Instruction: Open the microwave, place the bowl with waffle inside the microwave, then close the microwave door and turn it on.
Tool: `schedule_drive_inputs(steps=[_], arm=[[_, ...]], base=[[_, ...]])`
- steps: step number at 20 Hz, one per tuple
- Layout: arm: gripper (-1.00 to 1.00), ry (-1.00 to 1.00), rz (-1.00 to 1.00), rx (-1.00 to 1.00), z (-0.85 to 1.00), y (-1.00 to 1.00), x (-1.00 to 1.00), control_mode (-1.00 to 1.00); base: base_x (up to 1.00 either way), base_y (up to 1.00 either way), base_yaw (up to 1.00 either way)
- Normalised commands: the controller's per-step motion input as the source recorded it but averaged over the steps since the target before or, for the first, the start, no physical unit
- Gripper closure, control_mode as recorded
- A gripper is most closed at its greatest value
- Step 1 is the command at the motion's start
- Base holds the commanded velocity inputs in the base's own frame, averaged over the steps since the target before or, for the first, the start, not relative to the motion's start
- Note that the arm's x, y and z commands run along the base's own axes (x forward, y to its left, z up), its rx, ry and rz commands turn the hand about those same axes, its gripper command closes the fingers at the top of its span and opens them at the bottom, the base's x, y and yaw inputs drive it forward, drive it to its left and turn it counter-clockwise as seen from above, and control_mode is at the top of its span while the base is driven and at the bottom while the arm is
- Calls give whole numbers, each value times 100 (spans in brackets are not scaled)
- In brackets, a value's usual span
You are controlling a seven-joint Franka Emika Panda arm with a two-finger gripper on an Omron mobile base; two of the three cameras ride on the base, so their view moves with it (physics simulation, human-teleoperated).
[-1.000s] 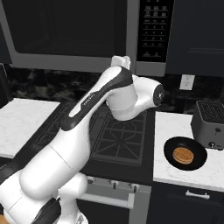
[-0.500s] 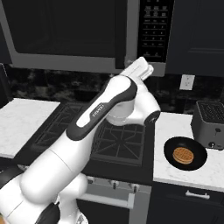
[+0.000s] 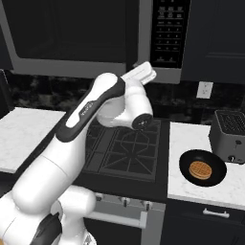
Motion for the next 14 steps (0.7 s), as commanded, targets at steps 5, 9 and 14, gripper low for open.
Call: schedule_drive_inputs(steps=[5,9,14], arm=[[-100,10,2,1,16,0,16,-100],[-100,4,0,0,18,0,33,-100],[-100,1,0,0,3,0,32,-100]], base=[[0,0,0],[0,0,0],[0,0,0]])
